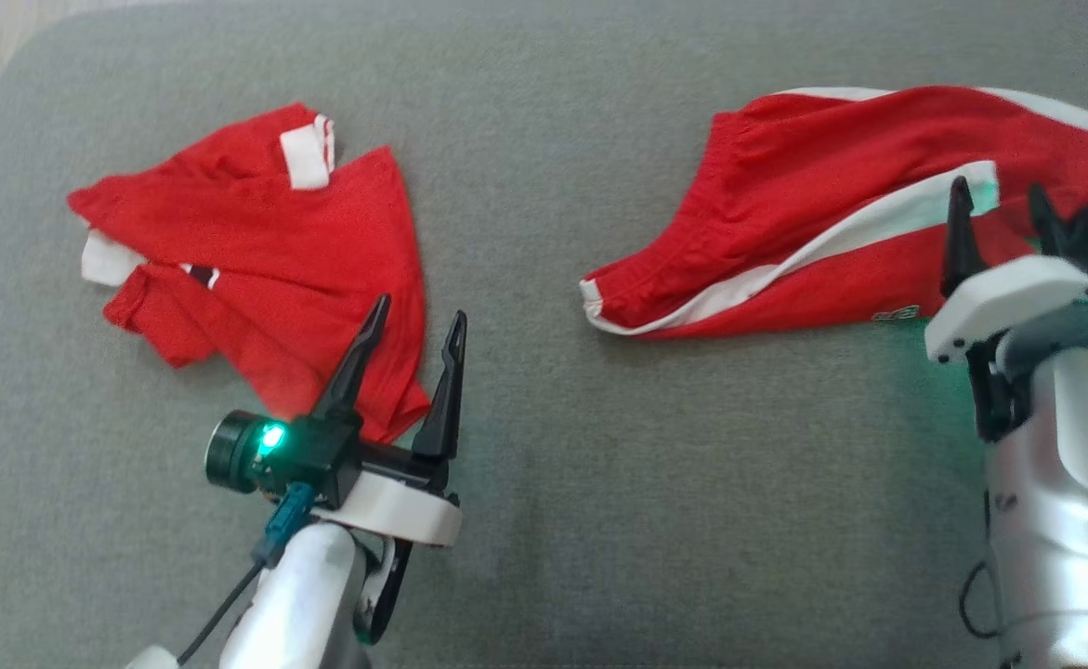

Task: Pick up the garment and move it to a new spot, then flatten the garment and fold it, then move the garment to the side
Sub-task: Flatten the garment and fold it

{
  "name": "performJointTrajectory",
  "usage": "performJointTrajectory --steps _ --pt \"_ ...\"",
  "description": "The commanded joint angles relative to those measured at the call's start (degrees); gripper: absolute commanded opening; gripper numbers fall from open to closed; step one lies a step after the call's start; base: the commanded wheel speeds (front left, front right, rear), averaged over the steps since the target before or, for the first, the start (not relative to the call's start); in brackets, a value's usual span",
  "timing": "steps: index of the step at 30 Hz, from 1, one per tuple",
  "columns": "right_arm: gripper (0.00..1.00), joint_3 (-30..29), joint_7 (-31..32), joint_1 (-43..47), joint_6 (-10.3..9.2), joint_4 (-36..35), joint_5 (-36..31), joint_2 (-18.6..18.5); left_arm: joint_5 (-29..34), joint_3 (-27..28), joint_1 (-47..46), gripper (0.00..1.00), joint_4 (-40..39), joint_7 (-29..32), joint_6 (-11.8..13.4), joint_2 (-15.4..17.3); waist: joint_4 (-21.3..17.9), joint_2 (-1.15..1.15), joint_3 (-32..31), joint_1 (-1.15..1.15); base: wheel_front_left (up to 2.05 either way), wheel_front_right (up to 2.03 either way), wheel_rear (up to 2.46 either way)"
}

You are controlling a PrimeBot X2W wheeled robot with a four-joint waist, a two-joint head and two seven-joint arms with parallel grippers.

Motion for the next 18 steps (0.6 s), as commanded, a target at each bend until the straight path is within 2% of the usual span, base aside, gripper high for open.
performJointTrajectory --steps 1,9,18 --pt "1.00 0.50 0.48 -3.08 -0.04 0.06 -1.97 -0.08 -0.10 1.45 -2.52 1.00 -1.97 -0.55 0.35 0.03 1.44 0.00 1.64 -0.01 0.00 0.00 0.00" --pt "1.00 -5.41 -0.14 -7.95 -0.04 6.39 -9.73 -0.27 0.03 1.17 -3.32 1.00 -1.73 -0.55 0.49 0.03 2.33 0.00 2.72 -0.01 0.00 0.00 0.00" --pt "1.00 -9.18 -2.75 -11.65 -0.04 12.52 -13.94 -0.24 0.58 1.33 -3.57 1.00 -1.60 -0.55 0.38 0.03 2.11 0.00 3.38 -0.01 0.00 0.00 0.00"
